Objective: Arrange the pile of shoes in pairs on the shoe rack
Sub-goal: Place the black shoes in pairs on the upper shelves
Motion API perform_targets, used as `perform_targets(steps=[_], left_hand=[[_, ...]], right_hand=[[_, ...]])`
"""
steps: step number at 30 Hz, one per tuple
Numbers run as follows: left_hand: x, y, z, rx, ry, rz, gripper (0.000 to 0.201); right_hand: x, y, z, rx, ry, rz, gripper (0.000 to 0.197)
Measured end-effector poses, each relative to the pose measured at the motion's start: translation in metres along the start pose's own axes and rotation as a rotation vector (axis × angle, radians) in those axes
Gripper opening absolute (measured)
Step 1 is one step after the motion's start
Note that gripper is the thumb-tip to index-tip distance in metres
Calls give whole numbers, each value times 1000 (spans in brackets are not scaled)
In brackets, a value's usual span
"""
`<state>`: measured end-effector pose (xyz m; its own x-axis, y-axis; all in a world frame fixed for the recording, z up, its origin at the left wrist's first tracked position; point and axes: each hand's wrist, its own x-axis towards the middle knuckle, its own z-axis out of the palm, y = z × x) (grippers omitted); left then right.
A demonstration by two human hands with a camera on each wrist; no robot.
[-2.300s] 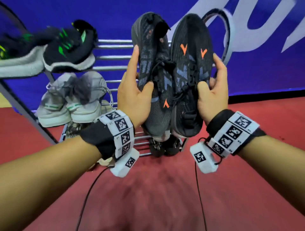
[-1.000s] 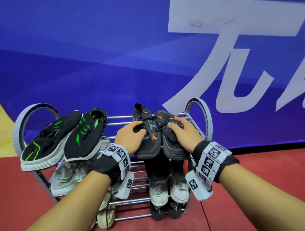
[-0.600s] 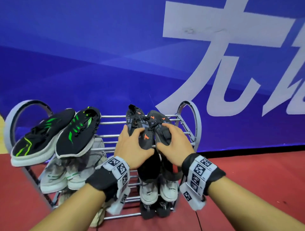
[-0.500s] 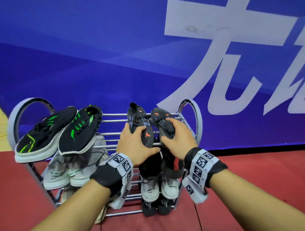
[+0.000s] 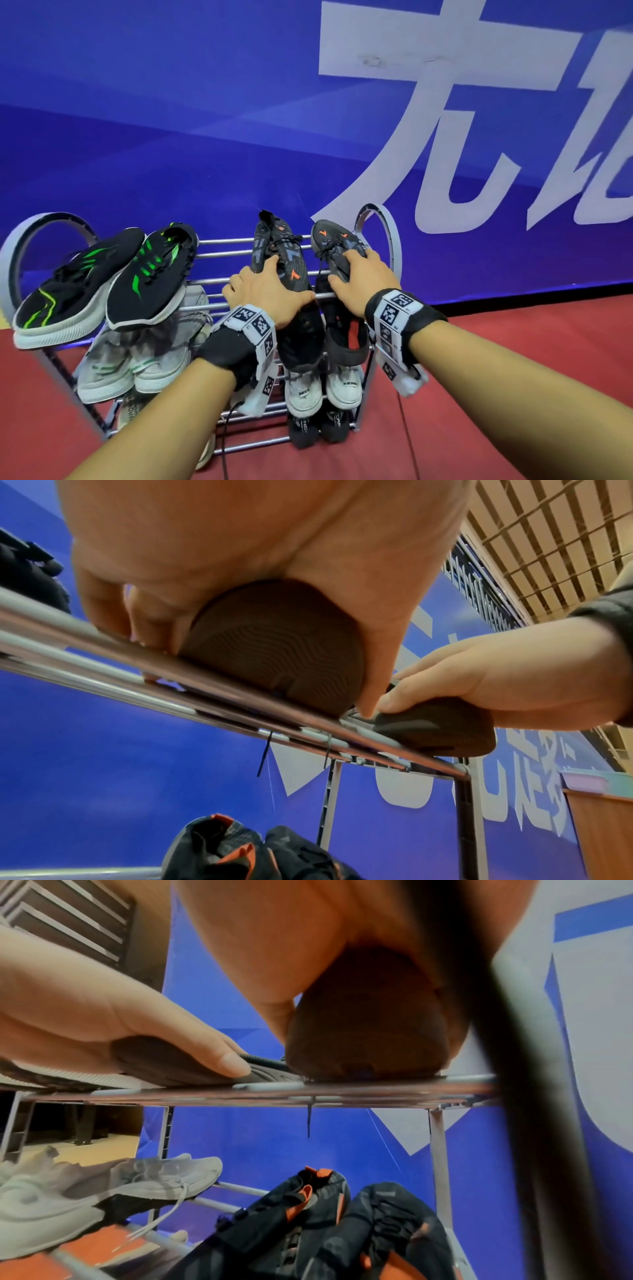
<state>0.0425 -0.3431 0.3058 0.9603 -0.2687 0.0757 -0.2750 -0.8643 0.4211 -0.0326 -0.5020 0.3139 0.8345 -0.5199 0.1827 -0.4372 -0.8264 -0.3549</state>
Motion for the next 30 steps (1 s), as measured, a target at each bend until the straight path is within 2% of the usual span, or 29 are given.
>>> perform_targets(steps=[4, 9, 11, 13, 15, 16, 18, 20, 22, 24, 27, 28, 30], left_hand=[[-2, 5, 1, -46, 11, 14, 99], [9, -8, -9, -297, -6, 44, 93], [14, -14, -17, -470, 16, 59, 87], [14, -17, -22, -691, 1, 87, 77], [13, -19, -24, -868, -34, 159, 80], [11, -20, -25, -937, -52, 211, 80], [4, -22, -31, -1035, -101, 320, 76], [-1, -23, -41, -1042, -141, 443, 73], [-4, -25, -52, -955, -160, 562, 74], [-2, -32, -59, -857, -200, 625, 78], [0, -41, -58, -716, -261, 654, 80], [1, -44, -55, -678, -253, 642, 79], [4, -49, -48, -629, -189, 590, 76]], right_hand=[[-1, 2, 0, -36, 20, 28, 48], [-1, 1, -4, -53, -31, 38, 51], [-1, -1, -9, -14, -38, 43, 51], [-1, -5, -16, 124, 73, -59, 45], [0, -17, -25, 313, 238, -216, 37], [2, -25, -29, 419, 278, -242, 37], [12, -40, -34, 638, 253, -156, 47], [26, -50, -35, 862, 171, 31, 68], [42, -49, -37, 1136, 101, 241, 84], [51, -41, -44, 1314, 62, 357, 78], [52, -35, -51, 1284, 42, 382, 38], [52, -34, -49, 1251, 47, 395, 31], [51, -32, -44, 1264, 108, 427, 39]])
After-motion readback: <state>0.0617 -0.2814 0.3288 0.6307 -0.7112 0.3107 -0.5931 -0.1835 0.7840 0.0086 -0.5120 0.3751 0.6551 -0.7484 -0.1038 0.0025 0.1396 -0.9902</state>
